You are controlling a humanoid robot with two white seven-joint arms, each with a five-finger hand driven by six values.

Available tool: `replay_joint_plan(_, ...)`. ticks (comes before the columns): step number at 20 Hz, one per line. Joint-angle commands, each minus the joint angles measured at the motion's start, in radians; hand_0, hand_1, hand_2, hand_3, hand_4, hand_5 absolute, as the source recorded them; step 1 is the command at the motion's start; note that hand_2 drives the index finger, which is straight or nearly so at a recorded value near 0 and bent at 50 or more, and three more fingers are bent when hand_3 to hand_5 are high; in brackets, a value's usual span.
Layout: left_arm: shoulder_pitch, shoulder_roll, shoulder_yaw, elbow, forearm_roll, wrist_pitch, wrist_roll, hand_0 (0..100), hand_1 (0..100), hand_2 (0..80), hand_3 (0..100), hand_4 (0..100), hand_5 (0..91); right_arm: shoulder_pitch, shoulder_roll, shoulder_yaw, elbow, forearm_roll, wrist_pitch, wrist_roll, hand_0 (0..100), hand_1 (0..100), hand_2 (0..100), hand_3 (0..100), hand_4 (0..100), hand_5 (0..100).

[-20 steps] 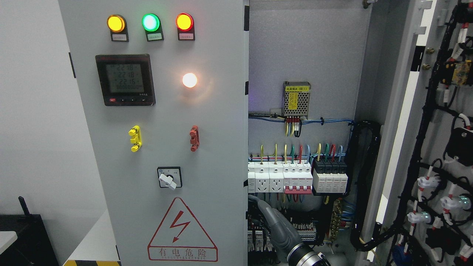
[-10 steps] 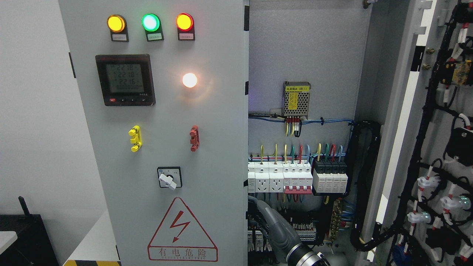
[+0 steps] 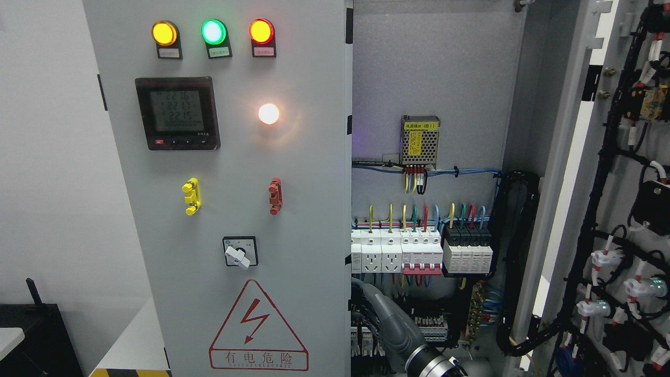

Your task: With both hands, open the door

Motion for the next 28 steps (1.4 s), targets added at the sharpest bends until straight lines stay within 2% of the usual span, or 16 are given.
replay_joint_plan(1,0.0,-0.001,0.0,0.015,0.0,-0.001,0.0,0,0,0.0,0,0,0.0,0.0,-0.009,0.001,-0.001,-0.015,0.0,0.004,38,0,0,0,0,0)
replay_joint_plan(7,0.0,0.001,0.0,0.015,0.0,-0.001,0.0,0,0,0.0,0,0,0.0,-0.002,-0.034,0.001,-0.001,-0.037,0.0,0.007,38,0,0,0,0,0)
replay_joint_plan(9,0.0,-0.001,0.0,0.015,0.0,-0.001,0.0,0,0,0.0,0,0,0.0,-0.005,-0.039,0.001,-0.001,-0.037,0.0,0.03,38,0,0,0,0,0)
replay_joint_plan(17,0.0,0.001,0.0,0.015,0.0,-0.001,0.0,0,0,0.0,0,0,0.0,-0.005,-0.039,0.001,0.004,-0.037,0.0,0.059,38,0,0,0,0,0)
replay_joint_plan(28,0.0,0.001,0.0,0.015,0.0,-0.001,0.0,0,0,0.0,0,0,0.0,-0.011,-0.037,-0.001,0.004,-0.037,0.0,0.075,38,0,0,0,0,0)
